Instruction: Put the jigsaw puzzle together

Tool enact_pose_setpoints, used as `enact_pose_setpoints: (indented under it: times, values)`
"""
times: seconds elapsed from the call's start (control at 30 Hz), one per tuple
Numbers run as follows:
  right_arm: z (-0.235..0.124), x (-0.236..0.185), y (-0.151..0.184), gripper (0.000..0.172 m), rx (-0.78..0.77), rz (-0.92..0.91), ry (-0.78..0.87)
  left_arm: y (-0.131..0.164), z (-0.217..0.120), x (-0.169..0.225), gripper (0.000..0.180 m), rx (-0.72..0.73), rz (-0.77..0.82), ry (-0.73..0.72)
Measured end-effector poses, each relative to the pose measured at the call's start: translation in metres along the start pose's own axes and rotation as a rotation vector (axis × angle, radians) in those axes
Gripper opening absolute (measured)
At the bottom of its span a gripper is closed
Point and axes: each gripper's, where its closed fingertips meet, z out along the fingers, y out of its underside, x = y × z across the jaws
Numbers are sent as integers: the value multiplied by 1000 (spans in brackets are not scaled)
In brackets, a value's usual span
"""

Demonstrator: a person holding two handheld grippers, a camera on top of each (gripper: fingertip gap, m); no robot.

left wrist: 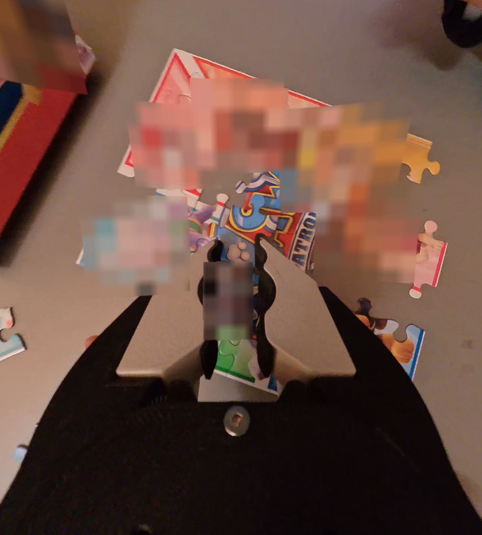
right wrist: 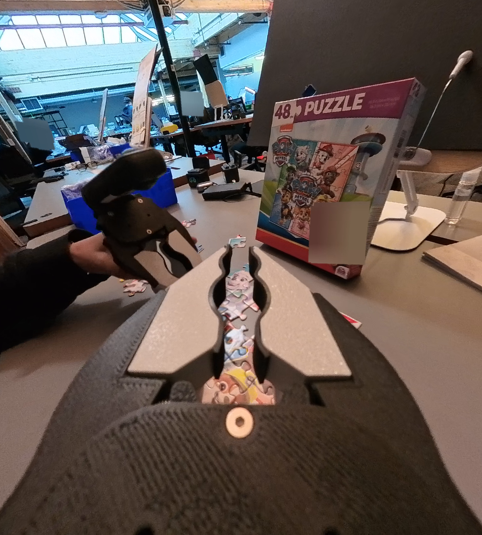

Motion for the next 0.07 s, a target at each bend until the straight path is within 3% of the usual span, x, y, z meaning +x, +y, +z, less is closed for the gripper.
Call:
enact_pose_setpoints:
  times: [0.03, 0.07]
  values:
    - [0, -1, 0, 10, 1, 1, -4, 2, 1, 1, 22, -14, 17, 5]
    - [0, -2, 0, 10, 1, 2, -6, 4, 2, 1, 22, -30, 33, 2]
